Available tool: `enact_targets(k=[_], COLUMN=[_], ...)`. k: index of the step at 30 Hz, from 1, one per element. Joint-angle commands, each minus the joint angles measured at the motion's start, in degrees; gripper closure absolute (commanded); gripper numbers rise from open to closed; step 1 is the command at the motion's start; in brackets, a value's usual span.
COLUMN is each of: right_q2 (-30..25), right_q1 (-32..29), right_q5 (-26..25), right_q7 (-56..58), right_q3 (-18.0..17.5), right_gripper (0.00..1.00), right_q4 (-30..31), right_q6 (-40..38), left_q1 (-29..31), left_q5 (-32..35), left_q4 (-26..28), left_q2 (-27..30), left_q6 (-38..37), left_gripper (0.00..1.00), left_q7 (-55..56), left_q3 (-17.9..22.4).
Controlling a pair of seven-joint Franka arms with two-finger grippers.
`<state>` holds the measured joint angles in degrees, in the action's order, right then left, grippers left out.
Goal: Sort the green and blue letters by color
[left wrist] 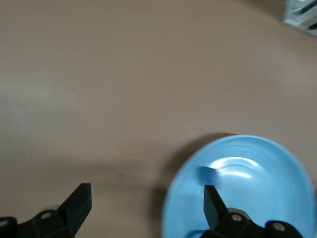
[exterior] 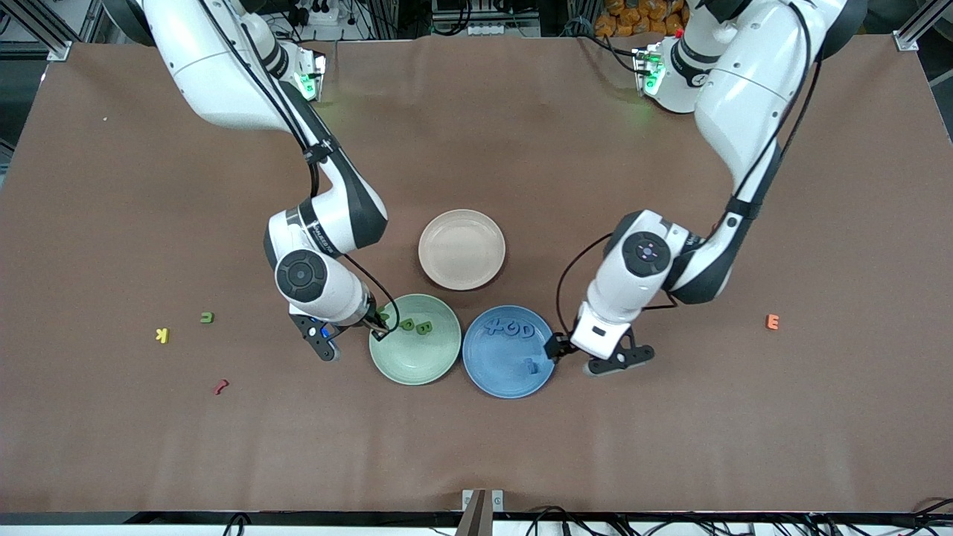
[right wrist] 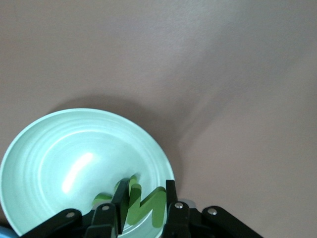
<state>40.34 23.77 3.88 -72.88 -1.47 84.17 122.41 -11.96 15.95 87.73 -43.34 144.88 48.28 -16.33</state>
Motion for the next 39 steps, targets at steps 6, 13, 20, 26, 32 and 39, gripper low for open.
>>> enact_targets(k=[6, 13, 20, 26, 32, 39], right_q2=[3.26, 3.52, 3.70, 3.70, 3.70, 3.61], right_q1=[1.46, 1.55, 1.55, 1.55, 1.55, 1.46], right_q5=[0.78, 0.78, 0.78, 0.87, 0.78, 0.78], right_q7=[-2.79, -2.96, -2.96, -2.96, -2.96, -2.79], right_q3=[0.15, 0.15, 0.15, 0.15, 0.15, 0.15], right_gripper=[1.00, 0.73, 0.48, 0.43, 0.42, 0.42], right_q4=[-4.89, -4.89, -4.89, -4.89, -4.89, -4.89], right_q6=[-1.21, -0.86, -0.86, -0.86, -0.95, -1.21], left_q1=[8.17, 18.28, 22.42, 22.78, 17.43, 9.86], left_q5=[0.57, 0.66, 0.66, -3.03, -5.40, -13.04], left_q4=[0.78, 0.95, 1.13, 2.18, 2.89, 4.99], left_q2=[4.84, 7.03, 12.22, 16.17, 20.56, 25.22], left_q6=[-13.56, -19.44, -29.03, -31.14, -31.15, -31.23], left_gripper=[0.00, 0.00, 0.00, 0.00, 0.00, 0.00], left_q7=[-15.66, -23.31, -29.98, -36.05, -38.25, -45.02], left_q3=[-3.62, -10.91, -12.32, -10.22, -3.12, 8.14])
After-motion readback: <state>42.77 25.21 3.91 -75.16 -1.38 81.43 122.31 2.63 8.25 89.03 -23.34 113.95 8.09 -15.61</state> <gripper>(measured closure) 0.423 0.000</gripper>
